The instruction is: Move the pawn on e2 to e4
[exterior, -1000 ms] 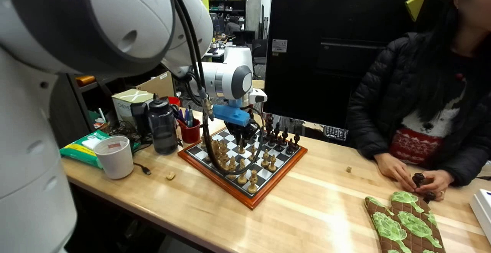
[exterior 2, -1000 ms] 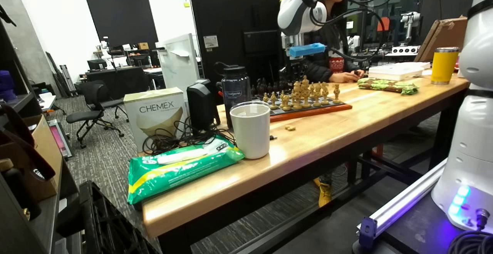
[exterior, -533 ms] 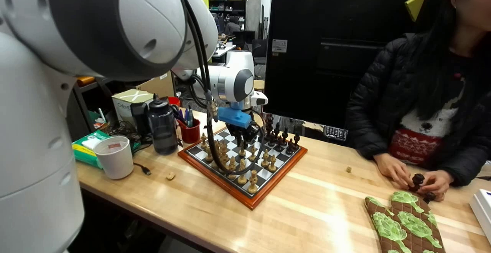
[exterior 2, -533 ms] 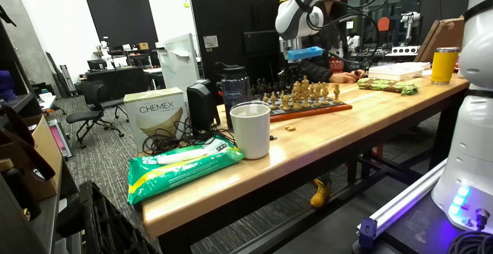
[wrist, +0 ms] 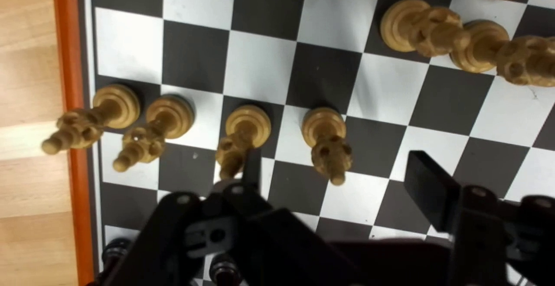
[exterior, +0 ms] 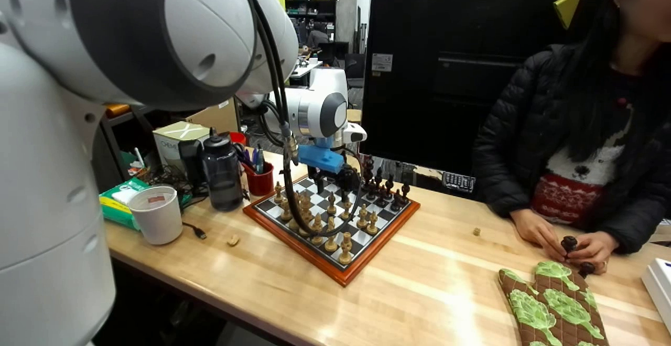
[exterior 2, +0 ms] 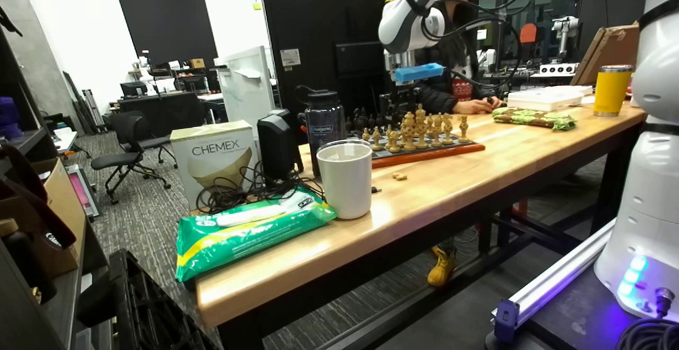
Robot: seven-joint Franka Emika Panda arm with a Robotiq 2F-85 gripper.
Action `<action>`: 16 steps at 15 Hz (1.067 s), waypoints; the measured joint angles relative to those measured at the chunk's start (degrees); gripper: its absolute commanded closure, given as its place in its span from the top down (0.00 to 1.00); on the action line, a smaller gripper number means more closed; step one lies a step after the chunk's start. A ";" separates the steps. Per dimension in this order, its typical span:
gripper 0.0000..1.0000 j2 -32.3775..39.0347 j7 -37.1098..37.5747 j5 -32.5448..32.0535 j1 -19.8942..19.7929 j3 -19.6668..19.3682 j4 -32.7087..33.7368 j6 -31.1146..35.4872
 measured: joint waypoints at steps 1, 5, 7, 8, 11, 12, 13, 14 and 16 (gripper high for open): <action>1.00 0.00 0.00 0.00 0.01 0.00 0.07 0.00; 0.82 0.00 -0.04 -0.02 0.13 0.02 0.44 0.00; 0.80 -0.01 -0.04 -0.03 0.30 0.04 0.69 -0.01; 0.75 -0.03 -0.04 -0.06 0.40 0.06 0.77 -0.01; 0.77 -0.45 -0.07 -0.09 0.73 0.23 0.86 -0.01; 0.86 -0.80 -0.07 -0.28 0.89 0.32 0.85 -0.01; 0.94 -1.30 -0.06 -0.59 1.11 0.37 0.85 -0.02; 0.98 -1.92 -0.03 -0.93 1.37 0.41 0.83 -0.14; 1.00 -3.56 0.00 -1.32 1.86 0.56 0.67 -1.03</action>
